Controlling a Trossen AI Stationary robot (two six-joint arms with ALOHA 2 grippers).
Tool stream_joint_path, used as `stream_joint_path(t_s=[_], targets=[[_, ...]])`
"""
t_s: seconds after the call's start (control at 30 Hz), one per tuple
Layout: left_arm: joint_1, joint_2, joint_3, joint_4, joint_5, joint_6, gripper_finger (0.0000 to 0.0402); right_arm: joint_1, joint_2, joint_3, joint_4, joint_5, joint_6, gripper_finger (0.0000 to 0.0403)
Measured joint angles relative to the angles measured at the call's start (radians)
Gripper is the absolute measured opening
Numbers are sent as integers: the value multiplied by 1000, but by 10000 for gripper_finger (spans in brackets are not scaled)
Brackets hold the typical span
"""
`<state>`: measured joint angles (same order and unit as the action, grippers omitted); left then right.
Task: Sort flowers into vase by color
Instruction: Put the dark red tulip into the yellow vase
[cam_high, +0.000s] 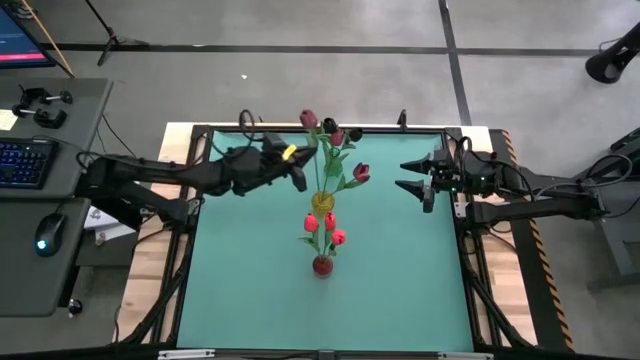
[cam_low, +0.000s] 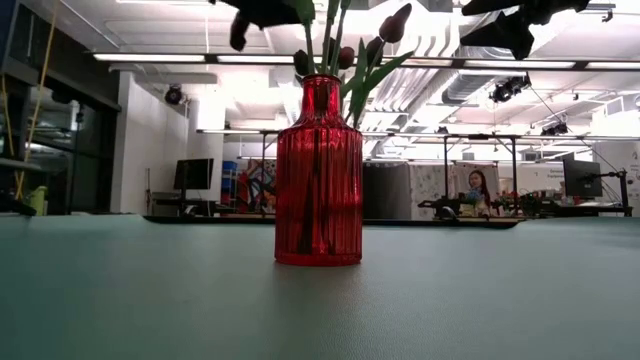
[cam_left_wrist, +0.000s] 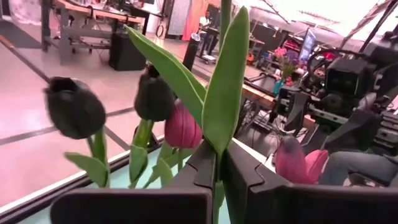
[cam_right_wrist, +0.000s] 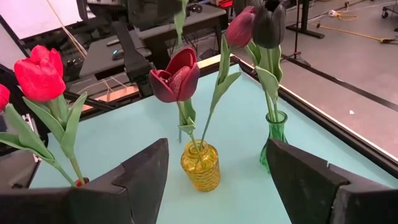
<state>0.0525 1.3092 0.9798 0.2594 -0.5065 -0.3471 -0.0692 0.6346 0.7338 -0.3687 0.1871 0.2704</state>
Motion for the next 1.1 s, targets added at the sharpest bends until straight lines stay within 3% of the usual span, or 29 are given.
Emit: stream_joint_path(t_s=[0.67, 0.83, 1.1], targets=[[-38, 100, 0, -8, 0, 123, 4, 0, 0, 0, -1, 0, -9, 259], [-62, 71, 0, -58, -1, 158, 44, 0, 0, 0, -1, 0, 1, 259], [-69, 48, 0, -66, -9, 204, 154, 0, 0, 0, 18, -5, 2, 259]])
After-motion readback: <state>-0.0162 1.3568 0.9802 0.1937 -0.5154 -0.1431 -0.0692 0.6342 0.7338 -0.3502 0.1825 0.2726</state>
